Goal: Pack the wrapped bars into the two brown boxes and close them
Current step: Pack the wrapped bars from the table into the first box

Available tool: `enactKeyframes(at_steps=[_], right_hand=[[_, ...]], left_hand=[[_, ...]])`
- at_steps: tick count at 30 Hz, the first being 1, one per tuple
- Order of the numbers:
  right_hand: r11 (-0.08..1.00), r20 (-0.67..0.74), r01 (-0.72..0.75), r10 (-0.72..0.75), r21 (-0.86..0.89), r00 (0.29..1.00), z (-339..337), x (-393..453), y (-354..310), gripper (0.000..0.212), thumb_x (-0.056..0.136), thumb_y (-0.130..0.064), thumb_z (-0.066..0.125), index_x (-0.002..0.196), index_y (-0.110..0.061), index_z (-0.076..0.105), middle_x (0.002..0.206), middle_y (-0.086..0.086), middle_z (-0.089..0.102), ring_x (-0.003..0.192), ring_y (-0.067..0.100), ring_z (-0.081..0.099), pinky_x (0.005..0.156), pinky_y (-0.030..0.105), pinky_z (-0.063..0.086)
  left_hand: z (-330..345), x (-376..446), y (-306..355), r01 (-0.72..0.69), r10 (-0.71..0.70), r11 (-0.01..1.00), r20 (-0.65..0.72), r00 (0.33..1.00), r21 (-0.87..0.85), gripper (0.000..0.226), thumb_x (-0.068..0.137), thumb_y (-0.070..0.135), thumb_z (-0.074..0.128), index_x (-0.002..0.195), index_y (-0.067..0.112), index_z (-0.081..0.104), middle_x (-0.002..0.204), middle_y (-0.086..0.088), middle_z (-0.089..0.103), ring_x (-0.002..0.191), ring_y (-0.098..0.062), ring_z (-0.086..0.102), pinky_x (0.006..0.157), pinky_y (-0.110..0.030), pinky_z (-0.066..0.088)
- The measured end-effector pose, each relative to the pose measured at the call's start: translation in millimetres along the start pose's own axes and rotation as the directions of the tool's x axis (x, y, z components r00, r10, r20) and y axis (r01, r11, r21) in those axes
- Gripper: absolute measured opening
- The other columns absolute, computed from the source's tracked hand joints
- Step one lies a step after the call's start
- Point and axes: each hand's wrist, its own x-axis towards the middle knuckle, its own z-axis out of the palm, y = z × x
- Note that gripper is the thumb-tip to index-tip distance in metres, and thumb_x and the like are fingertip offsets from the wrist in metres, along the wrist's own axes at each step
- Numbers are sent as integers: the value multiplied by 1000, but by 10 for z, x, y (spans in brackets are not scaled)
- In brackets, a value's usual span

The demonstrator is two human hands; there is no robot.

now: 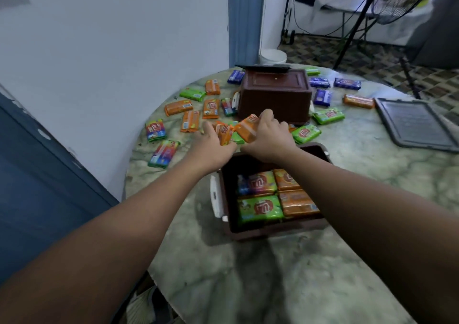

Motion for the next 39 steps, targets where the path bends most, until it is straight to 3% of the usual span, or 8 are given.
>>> enactKeyframes(at_steps=[3,8,11,17,24,27,29,39], right_hand=[[1000,24,19,-19,18,1000,-84,-166,316,115,62,-76,64,144,-8,24,136,15,51,129,41,45,106,52,40],[999,88,26,-23,-27,996,-94,-433,809,101,74,-59,74,147,-11,23,145,12,42,133,38,37,108,52,39],[993,116,63,-52,-99,992,-55,-555,1031,94,73,-54,77,143,-13,29,142,11,47,129,35,40,105,50,42],[957,279,179,-111,-229,954,-2,-711,1277,80,74,-46,83,137,-27,35,134,2,48,122,27,43,103,44,44],[877,432,296,-115,-379,894,74,-732,1312,83,82,-43,78,150,-32,33,148,8,37,137,32,37,117,48,30],[862,445,307,-109,-404,889,97,-729,1309,81,88,-40,73,155,-31,28,154,10,34,144,33,33,119,49,26],[859,446,309,-108,-409,889,110,-728,1321,78,92,-41,69,156,-30,27,158,12,33,146,34,32,121,50,24],[882,388,268,-108,-387,915,177,-737,1367,74,91,-54,67,154,-38,30,156,13,39,143,35,39,121,46,26]], left_hand=[[217,-196,173,-40,39,999,35,999,9,94,76,67,59,146,20,18,144,-18,35,131,-38,45,108,-50,42],[541,-498,329,-155,118,963,169,978,222,85,86,60,58,148,28,8,148,-13,22,140,-38,27,114,-50,32],[701,-583,314,-242,157,901,249,956,360,83,86,58,63,145,25,14,141,-12,26,134,-35,30,110,-48,34],[895,-661,191,-322,150,857,404,902,402,78,80,37,75,142,29,30,135,-7,37,127,-30,36,103,-48,43],[1081,-651,114,-410,223,820,436,872,401,79,79,32,77,148,32,40,141,-3,42,129,-28,43,102,-44,47],[1100,-649,143,-478,265,741,449,853,472,75,81,37,76,148,33,44,137,-2,47,125,-27,44,101,-42,46],[1095,-652,162,-518,308,682,439,844,517,66,82,43,75,143,34,51,129,0,50,120,-26,44,98,-41,45],[1145,-634,178,-571,417,675,397,818,467,37,78,38,83,112,24,75,101,3,50,99,-23,54,81,-37,51]])
